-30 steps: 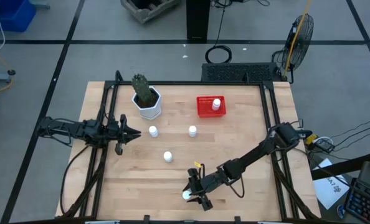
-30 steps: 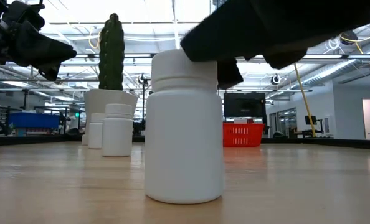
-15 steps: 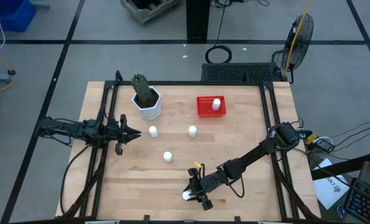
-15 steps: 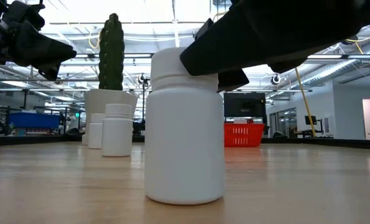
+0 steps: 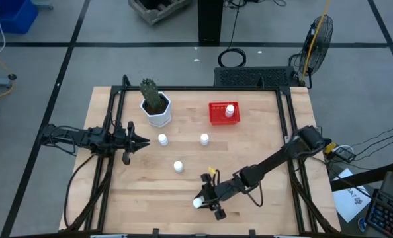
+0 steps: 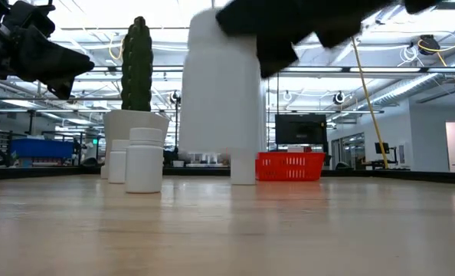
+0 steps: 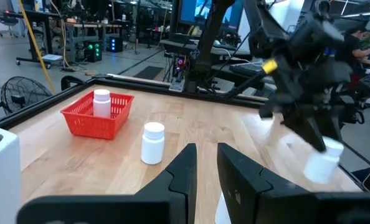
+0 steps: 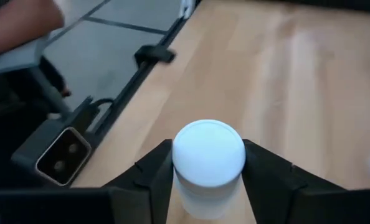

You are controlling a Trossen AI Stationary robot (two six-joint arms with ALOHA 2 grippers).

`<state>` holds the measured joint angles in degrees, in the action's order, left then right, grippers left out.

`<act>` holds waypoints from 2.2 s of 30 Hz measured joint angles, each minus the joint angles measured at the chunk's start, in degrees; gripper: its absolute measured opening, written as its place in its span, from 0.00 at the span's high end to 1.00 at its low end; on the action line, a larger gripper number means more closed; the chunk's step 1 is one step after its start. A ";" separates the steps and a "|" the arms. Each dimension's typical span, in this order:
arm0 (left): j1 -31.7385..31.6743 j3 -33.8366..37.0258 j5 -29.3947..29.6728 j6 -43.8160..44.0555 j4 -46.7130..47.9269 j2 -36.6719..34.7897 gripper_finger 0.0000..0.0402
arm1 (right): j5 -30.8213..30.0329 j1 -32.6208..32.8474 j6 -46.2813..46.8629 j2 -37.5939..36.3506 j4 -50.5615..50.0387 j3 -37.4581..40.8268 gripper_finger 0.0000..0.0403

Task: Pick and place pill bottles into a basket
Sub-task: Put the white pill bottle into the red bin

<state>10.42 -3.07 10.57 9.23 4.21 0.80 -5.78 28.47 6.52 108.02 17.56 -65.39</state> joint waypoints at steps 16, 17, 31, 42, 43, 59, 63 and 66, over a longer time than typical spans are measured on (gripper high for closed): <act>0.01 0.00 0.00 0.01 0.16 0.00 0.83 | -19.97 -9.46 -7.16 -24.71 -15.69 7.58 0.62; 0.00 0.00 0.00 0.01 0.15 0.00 0.83 | -20.04 -10.97 -6.96 -26.34 -15.66 8.84 0.62; -0.01 0.00 0.00 0.01 0.19 0.00 0.83 | -15.25 -34.51 -4.22 -39.27 -15.67 22.48 0.61; 0.01 0.00 0.00 0.01 0.20 0.00 0.83 | -8.94 -45.63 -2.68 -39.21 -15.51 25.88 0.61; 0.01 0.00 0.00 0.00 0.22 0.00 0.83 | -8.92 -46.14 -2.67 -39.23 -15.47 26.40 0.61; -0.01 0.00 0.00 0.00 0.22 0.00 0.83 | -4.60 -51.39 -1.34 -39.21 -8.07 33.69 0.62; 0.00 0.00 0.00 0.01 0.22 0.00 0.83 | -4.52 -52.60 -1.15 -39.21 -6.76 35.60 0.61; -0.01 0.00 0.00 0.00 0.22 0.00 0.83 | -4.43 -53.24 -1.12 -39.21 -4.72 36.85 0.61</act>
<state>10.42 -3.07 10.57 9.23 4.43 0.80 -10.22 -24.77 5.40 68.82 12.83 -28.54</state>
